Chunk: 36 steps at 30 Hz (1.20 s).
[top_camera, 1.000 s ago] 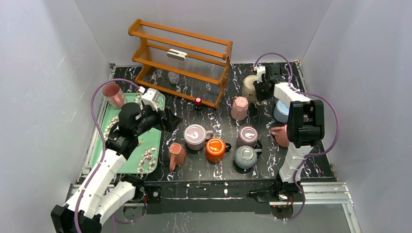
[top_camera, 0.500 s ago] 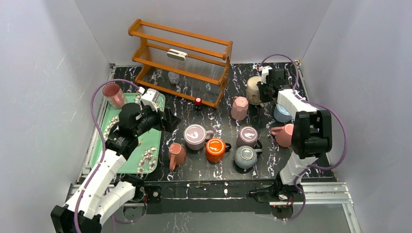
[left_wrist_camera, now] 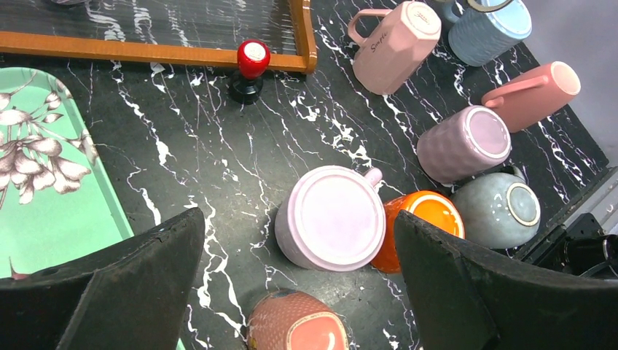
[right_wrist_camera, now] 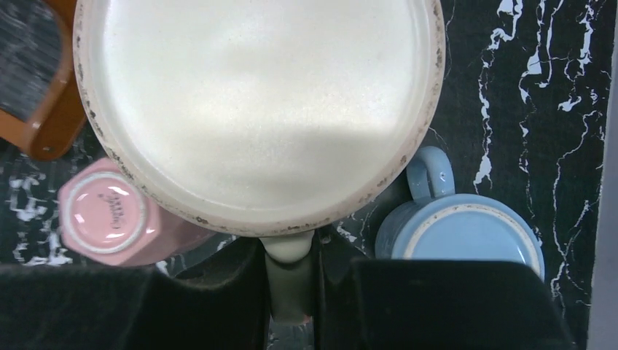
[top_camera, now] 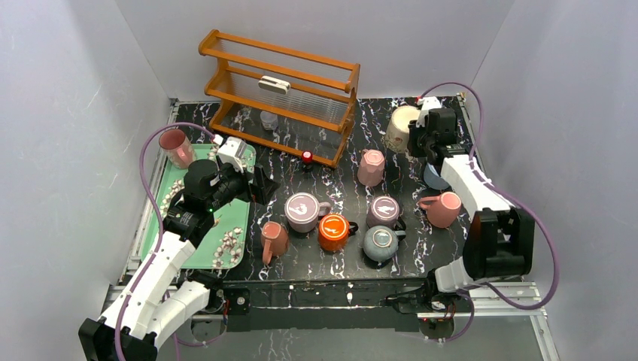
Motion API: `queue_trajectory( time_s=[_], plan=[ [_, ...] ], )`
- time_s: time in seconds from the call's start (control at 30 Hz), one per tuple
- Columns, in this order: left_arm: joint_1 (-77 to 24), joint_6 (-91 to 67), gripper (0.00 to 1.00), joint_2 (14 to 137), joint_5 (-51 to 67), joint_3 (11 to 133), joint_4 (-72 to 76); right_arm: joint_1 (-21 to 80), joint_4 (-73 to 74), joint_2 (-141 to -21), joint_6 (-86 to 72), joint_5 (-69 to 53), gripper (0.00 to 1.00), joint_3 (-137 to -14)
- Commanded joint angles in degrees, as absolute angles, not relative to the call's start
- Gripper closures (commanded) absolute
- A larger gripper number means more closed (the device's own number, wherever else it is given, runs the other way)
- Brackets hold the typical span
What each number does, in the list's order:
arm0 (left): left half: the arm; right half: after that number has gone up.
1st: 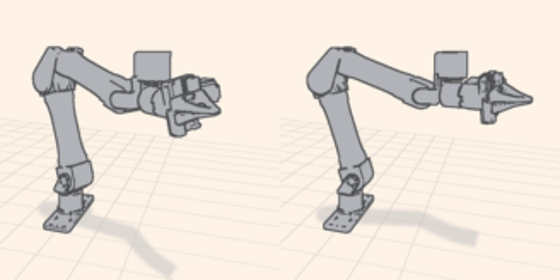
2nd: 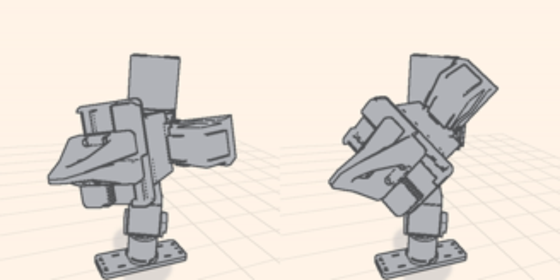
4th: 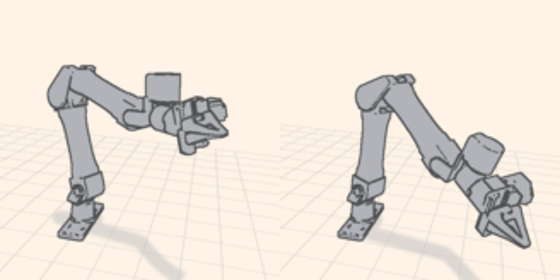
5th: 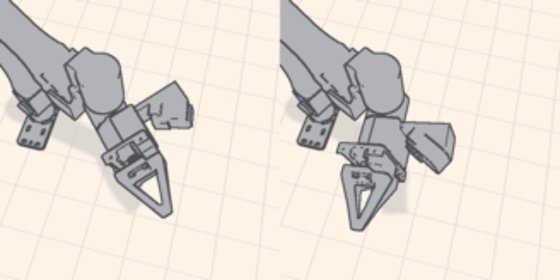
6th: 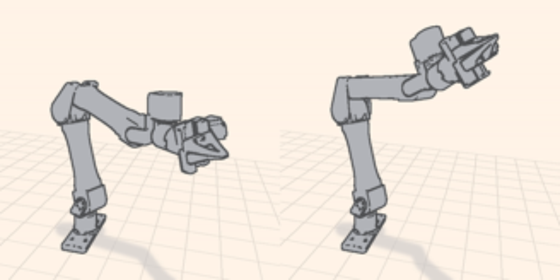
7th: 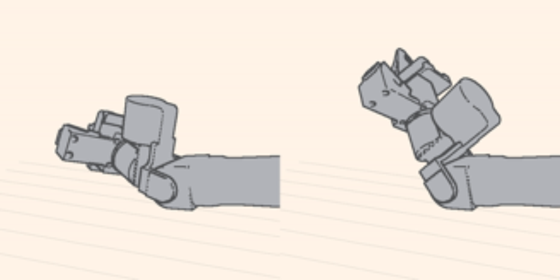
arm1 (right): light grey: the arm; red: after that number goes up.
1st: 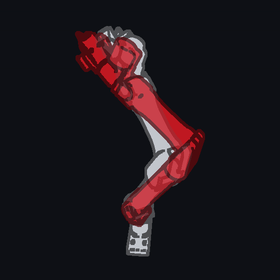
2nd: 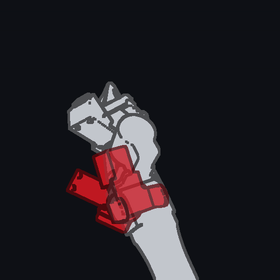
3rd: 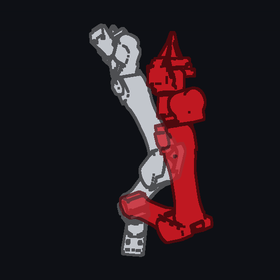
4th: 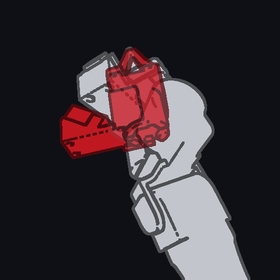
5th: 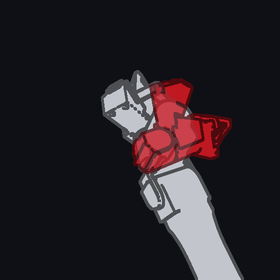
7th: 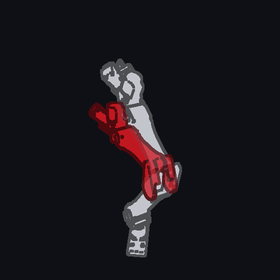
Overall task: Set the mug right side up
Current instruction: Turn over the cup at the center of the board.
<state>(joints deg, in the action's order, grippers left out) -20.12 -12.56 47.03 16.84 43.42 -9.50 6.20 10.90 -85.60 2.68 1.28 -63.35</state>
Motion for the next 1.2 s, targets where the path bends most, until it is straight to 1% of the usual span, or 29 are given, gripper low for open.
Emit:
queue_trajectory(
  time_s=[0.0,0.27,0.47,0.63,0.73,0.8,0.97,1.17],
  plan=[
    [-20.4,-12.3,0.02,45.7,15.5,42.7,-9.7,6.0,-1.9,-77.0,-3.7,-4.6,0.99,-63.8],
    [-20.4,-19.6,0.03,46.4,19.5,43.7,-6.8,6.0,-6.1,-67.4,-13.1,-12.1,0.99,-58.2],
    [-20.4,-29.4,0.05,47.1,26.8,42.9,1.4,6.3,-13.5,-60.6,-25.0,-19.5,0.99,-52.3],
    [-20.4,-36.6,0.06,46.9,31.0,41.1,8.8,7.8,-18.0,-56.8,-31.7,-23.4,0.99,-48.8],
    [-20.4,-41.7,0.07,46.4,32.8,38.5,15.4,10.6,-24.2,-54.4,-36.0,-24.0,0.99,-45.4],
    [-20.4,-45.2,0.08,46.3,33.7,36.6,20.2,13.5,-25.7,-53.8,-37.3,-22.6,0.99,-44.8],
    [-20.4,-52.3,0.11,47.5,35.2,33.3,29.2,22.3,-27.8,-55.4,-37.2,-18.2,0.99,-46.4],
    [-20.4,-58.7,0.13,49.4,34.1,29.5,37.5,29.9,-32.5,-59.3,-37.9,-15.3,0.99,-48.6]
  ],
)
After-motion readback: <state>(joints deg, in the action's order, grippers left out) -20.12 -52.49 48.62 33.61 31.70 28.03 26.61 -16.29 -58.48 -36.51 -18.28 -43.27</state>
